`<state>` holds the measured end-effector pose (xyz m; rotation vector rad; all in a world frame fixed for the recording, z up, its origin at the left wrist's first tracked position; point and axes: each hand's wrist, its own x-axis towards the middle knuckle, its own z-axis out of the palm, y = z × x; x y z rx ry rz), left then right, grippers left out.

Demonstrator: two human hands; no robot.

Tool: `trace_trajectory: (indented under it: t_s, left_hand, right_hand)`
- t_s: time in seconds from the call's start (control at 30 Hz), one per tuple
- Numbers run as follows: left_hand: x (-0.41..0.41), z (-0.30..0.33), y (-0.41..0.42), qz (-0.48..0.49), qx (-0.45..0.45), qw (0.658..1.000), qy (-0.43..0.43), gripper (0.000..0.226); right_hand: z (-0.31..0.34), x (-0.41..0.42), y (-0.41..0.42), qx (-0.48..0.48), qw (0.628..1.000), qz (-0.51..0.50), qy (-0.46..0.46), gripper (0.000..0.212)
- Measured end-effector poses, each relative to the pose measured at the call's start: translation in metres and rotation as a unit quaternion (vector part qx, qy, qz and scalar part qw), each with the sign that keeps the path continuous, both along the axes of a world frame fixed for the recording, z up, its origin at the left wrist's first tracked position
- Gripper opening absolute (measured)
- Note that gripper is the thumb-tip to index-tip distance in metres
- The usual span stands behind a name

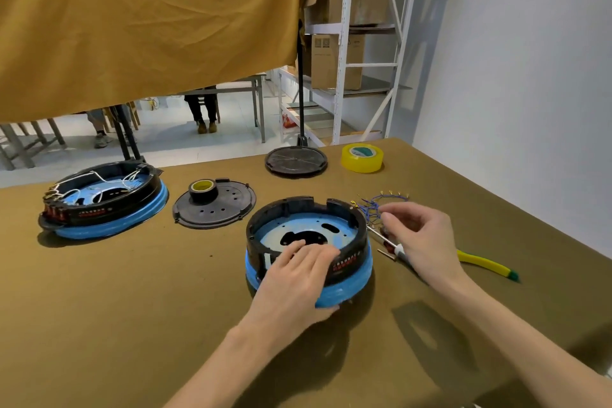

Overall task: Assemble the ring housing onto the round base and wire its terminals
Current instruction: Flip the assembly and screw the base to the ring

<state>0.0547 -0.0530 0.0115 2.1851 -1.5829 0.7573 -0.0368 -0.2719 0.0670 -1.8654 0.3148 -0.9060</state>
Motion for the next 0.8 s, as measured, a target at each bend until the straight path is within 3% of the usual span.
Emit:
trace_trajectory:
  t_s: [0.1, 0.27, 0.5, 0.57, 0.7, 0.8]
  left_hand:
    - [-0.002, -0.017, 0.003, 0.018, 0.011, 1.000, -0.002, 0.076]
    - [0.005, -0.025, 0.017, 0.009, -0.085, 0.992, 0.091, 0.051]
    - [0.004, -0.031, 0.020, 0.003, -0.148, 0.981, 0.126, 0.044]
    - [0.004, -0.031, 0.022, 0.021, -0.205, 0.965, 0.164, 0.041]
    - [0.016, -0.028, 0.034, 0.133, -0.327, 0.880, 0.319, 0.042]
    - [0.023, -0.030, 0.042, 0.140, -0.289, 0.889, 0.327, 0.047]
  right_hand:
    - [-0.010, -0.003, 0.008, -0.038, 0.997, 0.057, 0.042, 0.021]
    - [-0.018, -0.004, 0.016, -0.131, 0.979, 0.119, 0.100, 0.016]
    - [-0.015, -0.002, 0.019, -0.182, 0.957, 0.185, 0.131, 0.012]
    - [-0.014, -0.002, 0.018, -0.182, 0.955, 0.195, 0.132, 0.013]
    - [-0.014, -0.001, 0.015, -0.164, 0.958, 0.199, 0.122, 0.015]
    - [-0.017, 0.001, 0.017, -0.180, 0.952, 0.214, 0.125, 0.015]
